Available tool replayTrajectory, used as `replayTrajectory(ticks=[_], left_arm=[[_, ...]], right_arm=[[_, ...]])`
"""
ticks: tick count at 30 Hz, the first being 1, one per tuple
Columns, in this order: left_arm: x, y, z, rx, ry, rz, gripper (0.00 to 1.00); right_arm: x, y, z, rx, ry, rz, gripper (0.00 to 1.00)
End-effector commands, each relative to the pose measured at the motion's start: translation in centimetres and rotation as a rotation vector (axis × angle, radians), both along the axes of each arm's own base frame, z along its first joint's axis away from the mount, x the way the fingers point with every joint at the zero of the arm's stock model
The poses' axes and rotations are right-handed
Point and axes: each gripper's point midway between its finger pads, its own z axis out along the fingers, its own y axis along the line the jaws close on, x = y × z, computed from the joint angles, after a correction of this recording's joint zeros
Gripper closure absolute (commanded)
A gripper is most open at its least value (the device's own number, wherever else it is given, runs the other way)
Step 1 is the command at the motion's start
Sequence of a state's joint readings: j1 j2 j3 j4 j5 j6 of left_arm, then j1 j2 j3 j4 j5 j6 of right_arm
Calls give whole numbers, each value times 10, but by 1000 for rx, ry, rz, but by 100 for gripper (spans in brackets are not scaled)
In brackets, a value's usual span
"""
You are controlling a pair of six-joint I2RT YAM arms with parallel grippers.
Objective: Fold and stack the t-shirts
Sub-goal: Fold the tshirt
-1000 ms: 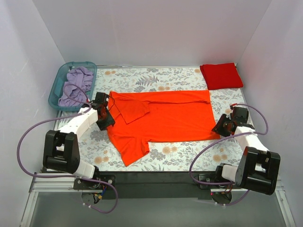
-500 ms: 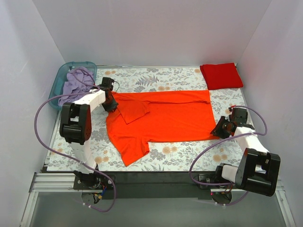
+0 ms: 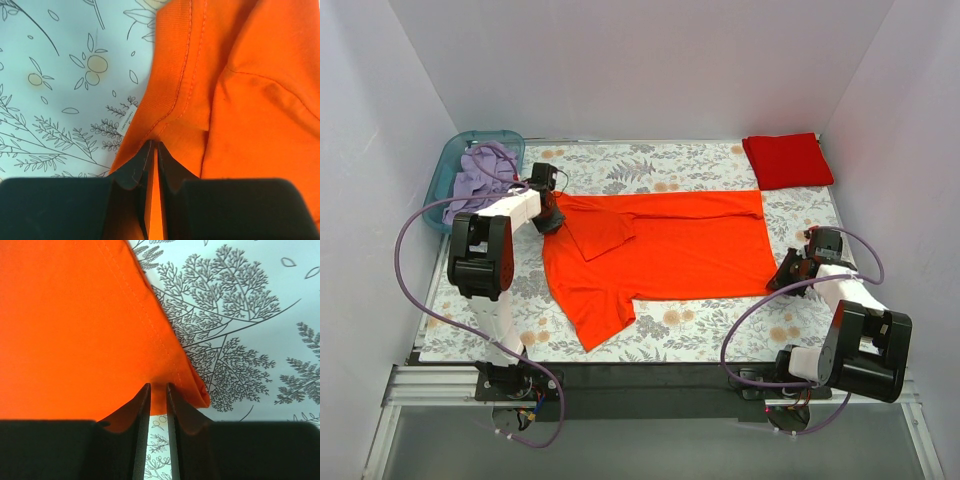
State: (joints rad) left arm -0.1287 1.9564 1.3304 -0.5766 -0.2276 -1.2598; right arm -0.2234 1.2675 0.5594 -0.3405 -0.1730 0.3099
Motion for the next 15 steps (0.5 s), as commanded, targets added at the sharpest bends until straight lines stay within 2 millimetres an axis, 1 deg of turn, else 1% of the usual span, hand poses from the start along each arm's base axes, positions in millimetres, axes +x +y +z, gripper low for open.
replayTrajectory(ticks=[1, 7, 10, 11, 12, 14, 15], left_arm=[[-2, 20, -6, 69, -2, 22, 94], [-1, 27, -10, 98, 2, 26, 94], [2, 24, -8, 81, -8, 16, 91], [2, 21, -7, 69, -11, 10, 88], [2, 19, -7, 56, -13, 3, 83], [3, 10, -2, 13, -24, -18, 77], [3, 7, 2, -1, -34, -24, 70]], right_arm=[[-28, -27, -25, -109, 119, -66, 74], [-30, -39, -21, -127, 132, -124, 74], [-28, -39, -20, -124, 126, -122, 73], [-26, -36, -18, -108, 116, -108, 72], [-23, -34, -15, -98, 105, -100, 72], [-16, -28, -6, -65, 66, -78, 70], [-12, -26, 0, -56, 44, -72, 69]])
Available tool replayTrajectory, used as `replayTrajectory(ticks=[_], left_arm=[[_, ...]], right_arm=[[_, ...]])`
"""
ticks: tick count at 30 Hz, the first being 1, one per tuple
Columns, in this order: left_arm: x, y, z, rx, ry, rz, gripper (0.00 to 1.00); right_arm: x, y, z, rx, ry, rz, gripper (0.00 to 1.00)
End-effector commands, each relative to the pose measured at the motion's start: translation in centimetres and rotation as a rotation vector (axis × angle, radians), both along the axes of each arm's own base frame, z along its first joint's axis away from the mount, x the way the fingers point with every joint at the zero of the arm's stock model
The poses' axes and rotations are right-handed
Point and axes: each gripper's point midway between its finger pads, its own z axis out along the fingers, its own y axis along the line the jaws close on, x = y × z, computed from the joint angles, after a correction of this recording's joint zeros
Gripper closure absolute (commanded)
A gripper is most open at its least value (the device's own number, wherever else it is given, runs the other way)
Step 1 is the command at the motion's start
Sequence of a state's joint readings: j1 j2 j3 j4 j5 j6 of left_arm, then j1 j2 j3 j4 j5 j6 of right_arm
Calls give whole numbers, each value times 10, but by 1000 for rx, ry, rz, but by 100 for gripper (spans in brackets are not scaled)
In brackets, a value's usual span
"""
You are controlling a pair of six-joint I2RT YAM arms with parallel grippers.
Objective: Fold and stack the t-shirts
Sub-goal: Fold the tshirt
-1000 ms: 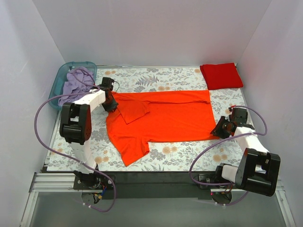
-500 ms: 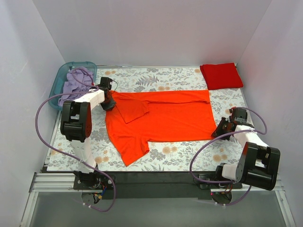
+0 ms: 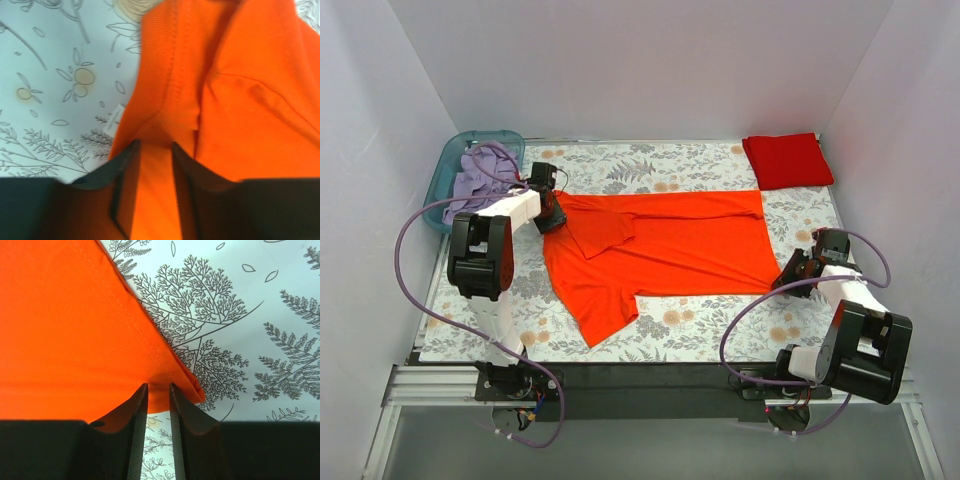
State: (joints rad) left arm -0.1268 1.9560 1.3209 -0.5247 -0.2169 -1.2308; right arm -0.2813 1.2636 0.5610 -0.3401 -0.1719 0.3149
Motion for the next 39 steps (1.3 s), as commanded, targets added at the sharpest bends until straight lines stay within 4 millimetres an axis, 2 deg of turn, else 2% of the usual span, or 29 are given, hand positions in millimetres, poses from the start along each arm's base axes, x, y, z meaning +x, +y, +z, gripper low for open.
replayTrajectory(ticks=[1, 3, 4, 5, 6, 9, 11, 12, 13, 14, 15, 18, 22, 23, 26, 29, 34, 39], left_arm=[[-8, 4, 3, -11, 4, -6, 65], [-8, -6, 24, -44, -38, -27, 58], [-12, -12, 30, -51, -42, -37, 51], [-13, -15, 49, -60, -83, -41, 48], [-15, -18, 57, -67, -96, -44, 48], [-35, -22, 83, -75, -119, -40, 47], [-64, -22, 91, -73, -115, -47, 47], [-67, -21, 90, -68, -105, -48, 47], [-81, -19, 81, -63, -74, -46, 47], [-89, -21, 86, -80, -83, -56, 47], [-99, -22, 81, -89, -56, -60, 47], [-129, -35, 68, -125, 7, -99, 50], [-160, -49, 47, -145, 91, -131, 54], [-167, -53, 41, -146, 112, -137, 55], [-176, -59, 33, -123, 149, -149, 58], [-188, -54, 21, -88, 213, -127, 61], [-212, -47, 4, -62, 335, -74, 64], [-235, -38, -8, -21, 454, -40, 68]], right_arm=[[-9, -10, 3, -47, 35, -1, 69], [0, -2, 18, -36, -13, 30, 68], [3, 1, 22, -33, -25, 43, 68], [5, 6, 27, -25, -40, 58, 67], [7, 11, 32, -29, -52, 85, 67], [7, 22, 36, -49, -60, 142, 67], [5, 28, 39, -84, -68, 177, 67], [4, 30, 38, -88, -63, 187, 66], [2, 32, 37, -91, -64, 193, 66], [0, 32, 36, -92, -61, 194, 66], [-3, 32, 32, -98, -51, 198, 66], [-4, 36, 30, -94, -54, 223, 66], [-1, 57, 36, -77, -77, 300, 66], [-1, 68, 37, -74, -82, 345, 66], [2, 88, 45, -62, -108, 419, 66], [2, 105, 48, -73, -114, 486, 66], [-2, 116, 40, -93, -87, 553, 66], [-1, 128, 41, -94, -93, 608, 66]])
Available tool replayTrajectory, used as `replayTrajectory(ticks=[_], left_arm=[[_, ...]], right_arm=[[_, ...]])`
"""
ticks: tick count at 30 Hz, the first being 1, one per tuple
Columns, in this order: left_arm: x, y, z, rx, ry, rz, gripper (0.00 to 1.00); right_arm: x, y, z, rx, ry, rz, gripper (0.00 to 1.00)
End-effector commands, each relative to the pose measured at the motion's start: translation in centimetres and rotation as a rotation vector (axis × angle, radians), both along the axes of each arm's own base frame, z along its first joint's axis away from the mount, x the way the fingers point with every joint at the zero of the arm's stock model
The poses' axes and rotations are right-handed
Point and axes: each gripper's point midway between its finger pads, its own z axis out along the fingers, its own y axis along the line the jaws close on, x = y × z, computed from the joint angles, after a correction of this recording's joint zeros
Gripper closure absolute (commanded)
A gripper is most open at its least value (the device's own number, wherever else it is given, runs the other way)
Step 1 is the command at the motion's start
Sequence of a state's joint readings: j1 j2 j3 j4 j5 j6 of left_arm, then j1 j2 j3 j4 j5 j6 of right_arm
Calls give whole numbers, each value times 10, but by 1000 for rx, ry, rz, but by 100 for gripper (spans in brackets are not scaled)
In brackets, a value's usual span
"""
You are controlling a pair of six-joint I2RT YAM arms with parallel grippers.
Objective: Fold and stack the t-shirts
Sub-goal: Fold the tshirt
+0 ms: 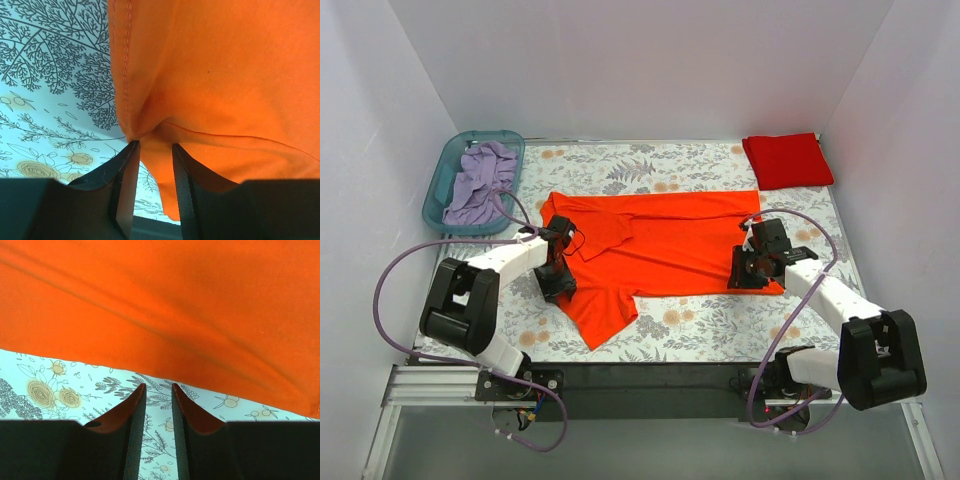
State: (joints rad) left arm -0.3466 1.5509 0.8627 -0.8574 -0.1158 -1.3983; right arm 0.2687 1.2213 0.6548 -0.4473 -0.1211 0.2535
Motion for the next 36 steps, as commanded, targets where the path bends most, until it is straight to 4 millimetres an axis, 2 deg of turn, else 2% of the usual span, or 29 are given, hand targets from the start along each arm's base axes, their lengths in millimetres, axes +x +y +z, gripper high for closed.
replayTrajectory(ticks=[1, 6, 12, 14, 18, 20, 22, 23, 24, 27, 33, 36], left_arm=[[-22, 9, -3, 47, 89, 39, 69], [-42, 16, -8, 84, 175, 55, 74], [-48, 25, -3, 134, 209, 68, 75], [-44, 24, 2, 129, 193, 71, 73], [-35, 25, 21, 136, 151, 79, 64], [-22, 27, 35, 144, 87, 90, 58], [-11, 26, 45, 130, 40, 107, 54], [-5, 28, 48, 114, 11, 126, 54], [-1, 29, 49, 107, -3, 135, 53], [7, 36, 46, 85, -31, 165, 53], [17, 41, 30, 28, -69, 195, 53], [22, 42, 25, 24, -83, 191, 58]], right_arm=[[15, 7, 12, -10, -50, 43, 66], [15, 10, 11, -7, -48, 70, 66], [12, 11, 7, 1, -49, 90, 66], [12, 10, 9, -1, -59, 93, 66], [13, 8, 15, -11, -79, 80, 66], [14, 3, 19, -30, -91, 63, 66], [14, -10, 21, -95, -95, 16, 66], [14, -13, 22, -104, -96, 11, 65], [15, -23, 22, -155, -101, -18, 63], [12, -30, 23, -164, -86, -53, 55], [8, -47, 20, -138, -53, -127, 55], [9, -54, 21, -127, -53, -157, 55]])
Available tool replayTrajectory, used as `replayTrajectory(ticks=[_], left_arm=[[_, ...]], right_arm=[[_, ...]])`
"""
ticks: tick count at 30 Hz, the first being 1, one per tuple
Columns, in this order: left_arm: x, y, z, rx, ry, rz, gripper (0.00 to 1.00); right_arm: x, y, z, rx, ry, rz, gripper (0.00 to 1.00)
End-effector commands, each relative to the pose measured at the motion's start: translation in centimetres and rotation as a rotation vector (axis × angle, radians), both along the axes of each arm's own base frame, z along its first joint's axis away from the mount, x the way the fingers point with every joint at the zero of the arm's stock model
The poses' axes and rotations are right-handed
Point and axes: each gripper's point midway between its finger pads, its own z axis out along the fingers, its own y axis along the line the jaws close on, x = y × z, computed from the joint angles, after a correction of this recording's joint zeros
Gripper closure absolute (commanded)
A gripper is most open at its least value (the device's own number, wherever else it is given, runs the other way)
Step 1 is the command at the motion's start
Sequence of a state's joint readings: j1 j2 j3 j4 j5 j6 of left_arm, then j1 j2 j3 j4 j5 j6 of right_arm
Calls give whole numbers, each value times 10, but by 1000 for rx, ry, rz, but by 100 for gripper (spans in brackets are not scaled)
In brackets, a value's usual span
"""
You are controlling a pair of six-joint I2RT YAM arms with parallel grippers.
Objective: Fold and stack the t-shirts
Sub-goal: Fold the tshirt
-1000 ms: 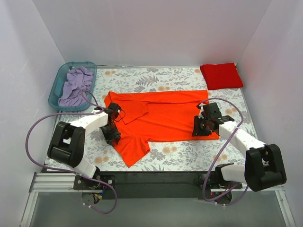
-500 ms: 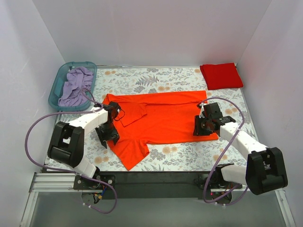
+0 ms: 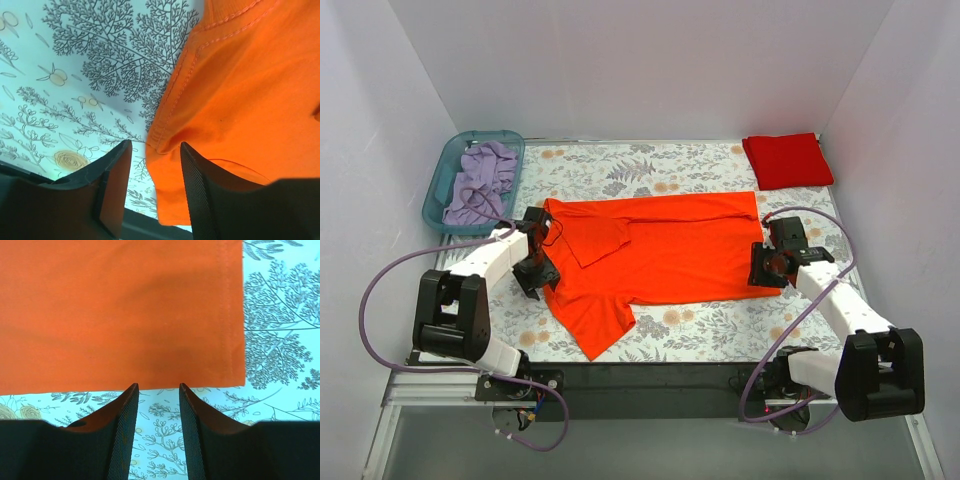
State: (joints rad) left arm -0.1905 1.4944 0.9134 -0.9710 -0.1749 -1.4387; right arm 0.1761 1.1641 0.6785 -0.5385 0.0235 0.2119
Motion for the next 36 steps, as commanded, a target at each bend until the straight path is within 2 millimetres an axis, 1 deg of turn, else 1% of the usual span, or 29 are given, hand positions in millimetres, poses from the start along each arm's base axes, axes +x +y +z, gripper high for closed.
replayTrajectory(ticks=[1, 3, 6, 7, 8, 10, 14, 16, 17, 20, 23, 26, 28, 32, 33, 35, 36], left_arm=[[16, -3, 0, -30, -73, -12, 58], [15, -3, -3, -32, -69, -15, 59], [9, -5, -10, -46, -51, -14, 60], [4, -6, -13, -56, -36, -13, 60], [4, -9, -14, -75, -40, -13, 60], [-2, -9, -19, -80, -25, -6, 60], [-11, -5, -19, -56, 13, 17, 60], [-12, -3, -18, -47, 11, 20, 60], [-12, -3, -19, -49, 8, 22, 60], [-14, -4, -24, -48, 22, 30, 61], [-16, -4, -27, -51, 34, 31, 64], [-15, -4, -29, -53, 34, 34, 72], [-15, -3, -29, -45, 28, 41, 79], [-16, -4, -28, -50, 24, 45, 86], [-17, -4, -29, -53, 24, 43, 89], [-19, -5, -31, -62, 28, 41, 99], [-19, -6, -31, -64, 25, 41, 100]], right_arm=[[4, -8, 12, 17, -26, -46, 55], [2, -10, 11, 20, -21, -56, 55], [0, -17, 7, 21, -7, -88, 55], [-1, -20, 5, 21, -1, -105, 55], [-1, -23, 4, 20, 1, -117, 55], [-4, -23, 1, 50, 20, -133, 55], [-5, -26, -2, 76, 26, -167, 55], [-5, -25, -2, 81, 27, -165, 55], [-5, -31, -3, 82, 29, -191, 55], [-7, -33, -6, 82, 36, -202, 55], [-10, -37, -10, 79, 43, -221, 55], [-14, -41, -14, 80, 56, -257, 55], [-15, -46, -15, 78, 55, -291, 55], [-16, -54, -15, 77, 56, -334, 54], [-16, -55, -15, 79, 56, -340, 54], [-16, -57, -16, 77, 61, -351, 54], [-17, -57, -17, 74, 71, -357, 54]])
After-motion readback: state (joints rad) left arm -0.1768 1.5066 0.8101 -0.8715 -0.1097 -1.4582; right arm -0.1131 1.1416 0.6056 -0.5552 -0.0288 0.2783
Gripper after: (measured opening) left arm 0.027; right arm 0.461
